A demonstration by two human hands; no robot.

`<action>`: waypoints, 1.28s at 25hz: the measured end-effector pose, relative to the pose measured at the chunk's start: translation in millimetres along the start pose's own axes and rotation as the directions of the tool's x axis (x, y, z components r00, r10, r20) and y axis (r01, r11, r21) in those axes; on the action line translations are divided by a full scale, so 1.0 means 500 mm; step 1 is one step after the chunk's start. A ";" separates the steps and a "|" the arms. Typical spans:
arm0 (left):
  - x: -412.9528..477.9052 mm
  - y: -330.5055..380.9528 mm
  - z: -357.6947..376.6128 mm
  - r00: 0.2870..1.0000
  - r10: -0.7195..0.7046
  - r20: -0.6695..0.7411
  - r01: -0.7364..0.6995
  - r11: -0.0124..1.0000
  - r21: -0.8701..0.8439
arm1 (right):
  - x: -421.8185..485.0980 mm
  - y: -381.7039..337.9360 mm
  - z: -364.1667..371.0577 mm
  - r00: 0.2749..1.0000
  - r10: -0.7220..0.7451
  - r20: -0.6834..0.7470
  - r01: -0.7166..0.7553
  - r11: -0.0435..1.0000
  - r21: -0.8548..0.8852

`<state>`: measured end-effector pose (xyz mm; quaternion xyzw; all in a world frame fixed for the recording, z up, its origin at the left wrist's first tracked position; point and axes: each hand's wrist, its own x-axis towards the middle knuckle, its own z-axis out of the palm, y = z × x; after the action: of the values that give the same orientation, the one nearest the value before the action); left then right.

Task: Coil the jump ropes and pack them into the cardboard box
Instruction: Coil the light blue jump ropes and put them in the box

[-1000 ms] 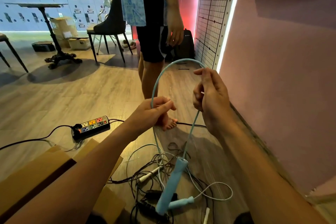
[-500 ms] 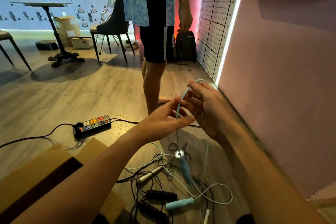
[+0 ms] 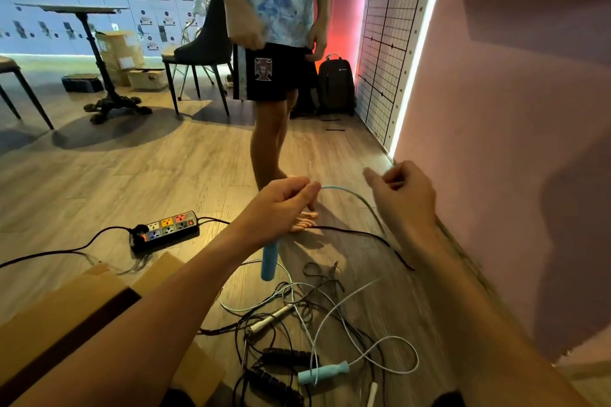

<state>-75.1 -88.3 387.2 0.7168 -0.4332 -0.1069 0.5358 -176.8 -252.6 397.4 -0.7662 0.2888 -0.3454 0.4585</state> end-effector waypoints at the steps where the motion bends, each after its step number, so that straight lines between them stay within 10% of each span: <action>1: 0.000 -0.004 0.004 1.000 0.011 0.006 -0.011 1.000 0.009 | -0.008 -0.006 0.008 0.985 -0.110 0.134 0.112 0.994 -0.013; 5: 0.002 -0.013 -0.006 0.998 -0.016 -0.056 0.014 0.999 -0.036 | -0.040 -0.023 0.036 0.758 -0.201 0.620 0.198 0.977 0.074; 13: -0.007 0.002 -0.024 0.993 -0.113 -0.032 0.110 0.990 -0.092 | -0.042 -0.030 0.034 0.829 -0.448 0.333 0.396 0.893 0.215; 19: -0.023 -0.013 -0.013 0.883 -0.372 0.287 0.416 0.903 -0.108 | -0.015 -0.024 0.019 0.964 -0.265 0.008 0.253 0.929 0.269; 25: -0.007 0.017 -0.048 0.893 -0.135 0.428 0.445 0.401 -0.801 | -0.028 -0.007 0.037 0.862 -0.087 0.499 0.186 0.971 -0.153; 29: 0.002 0.020 -0.040 0.986 -0.103 0.128 0.138 0.102 -0.985 | -0.050 -0.012 0.057 0.679 0.015 0.734 0.226 0.947 -0.229; 32: 0.012 0.003 -0.074 0.959 -0.221 -0.178 -0.163 0.087 -0.983 | -0.049 -0.007 0.051 0.615 0.008 0.789 0.301 0.922 -0.244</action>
<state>-49.4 -68.1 405.4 0.1805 -0.1505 -0.2788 0.9311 -170.7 -219.8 385.2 -0.9296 0.0549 0.0397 0.3623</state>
